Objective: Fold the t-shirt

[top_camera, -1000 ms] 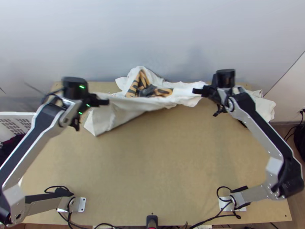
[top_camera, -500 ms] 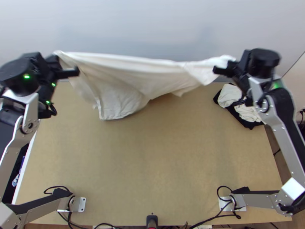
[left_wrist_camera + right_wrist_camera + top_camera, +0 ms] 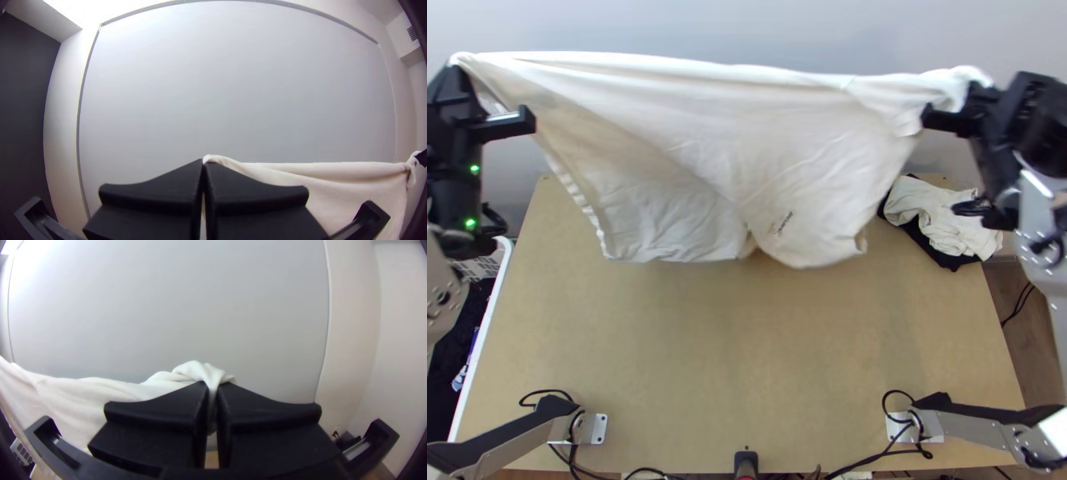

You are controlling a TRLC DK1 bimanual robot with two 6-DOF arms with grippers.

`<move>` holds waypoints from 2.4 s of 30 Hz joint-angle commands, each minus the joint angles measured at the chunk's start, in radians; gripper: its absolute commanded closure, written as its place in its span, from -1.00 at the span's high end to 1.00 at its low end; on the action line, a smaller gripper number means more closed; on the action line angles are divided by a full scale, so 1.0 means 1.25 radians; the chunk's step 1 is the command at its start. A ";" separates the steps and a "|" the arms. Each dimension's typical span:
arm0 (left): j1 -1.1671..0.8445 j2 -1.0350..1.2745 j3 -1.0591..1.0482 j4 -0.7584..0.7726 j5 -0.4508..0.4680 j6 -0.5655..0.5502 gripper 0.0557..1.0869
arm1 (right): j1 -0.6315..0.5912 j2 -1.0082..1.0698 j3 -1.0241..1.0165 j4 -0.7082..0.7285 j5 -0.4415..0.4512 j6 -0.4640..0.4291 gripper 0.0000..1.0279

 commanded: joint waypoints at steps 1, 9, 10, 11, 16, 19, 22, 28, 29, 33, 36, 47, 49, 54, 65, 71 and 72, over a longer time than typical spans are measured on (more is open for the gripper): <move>-0.014 -0.060 0.005 0.045 -0.013 0.054 -0.92 | 0.013 -0.083 -0.007 0.071 0.047 -0.079 -0.95; -0.091 -0.168 -0.019 0.011 -0.012 0.115 -0.92 | 0.056 -0.186 -0.017 0.066 0.098 -0.209 -0.95; -0.091 -0.184 -0.020 -0.004 -0.012 0.115 -0.92 | 0.063 -0.199 -0.018 0.058 0.105 -0.228 -0.95; -0.091 -0.197 -0.022 -0.016 -0.012 0.113 -0.92 | 0.065 -0.212 -0.021 0.053 0.114 -0.250 -0.95; -0.092 -0.266 -0.034 -0.075 -0.012 0.113 -0.92 | 0.084 -0.286 -0.022 0.031 0.114 -0.324 -0.95; -0.091 -0.297 -0.034 -0.090 -0.012 0.115 -0.92 | 0.084 -0.331 -0.022 -0.005 0.114 -0.337 -0.95; -0.091 -0.327 -0.034 -0.128 -0.010 0.115 -0.92 | 0.084 -0.372 -0.022 -0.053 0.112 -0.338 -0.95; -0.090 -0.385 -0.033 -0.165 0.010 0.129 -0.92 | 0.083 -0.437 -0.023 -0.147 0.109 -0.331 -0.95; -0.090 -0.392 -0.033 -0.176 0.010 0.130 -0.92 | 0.081 -0.442 -0.023 -0.162 0.109 -0.326 -0.95; -0.090 -0.413 -0.076 -0.230 0.012 0.116 -0.92 | 0.081 -0.448 -0.031 -0.222 0.101 -0.287 -0.95; -0.090 -0.416 -0.122 -0.244 0.012 0.076 -0.92 | 0.081 -0.448 -0.078 -0.233 0.074 -0.255 -0.95; -0.166 -0.353 -0.433 -0.259 0.062 -0.116 -0.92 | 0.187 -0.418 -0.458 -0.140 -0.010 -0.098 -0.95; -0.177 -0.337 -0.501 -0.197 0.062 -0.124 -0.93 | 0.165 -0.386 -0.528 -0.076 -0.051 -0.090 -0.95; -0.119 -0.245 -0.633 -0.021 0.083 -0.144 -0.93 | 0.032 -0.247 -0.616 0.088 -0.197 -0.045 -0.95; 0.074 0.110 -0.647 0.195 0.170 -0.249 -0.93 | -0.057 0.145 -0.535 0.308 -0.248 0.037 -0.95; 0.118 0.306 -0.560 0.240 0.190 -0.284 -0.93 | -0.087 0.364 -0.366 0.324 -0.248 0.091 -0.95; 0.124 0.334 -0.542 0.243 0.190 -0.287 -0.93 | -0.092 0.396 -0.333 0.323 -0.248 0.101 -0.95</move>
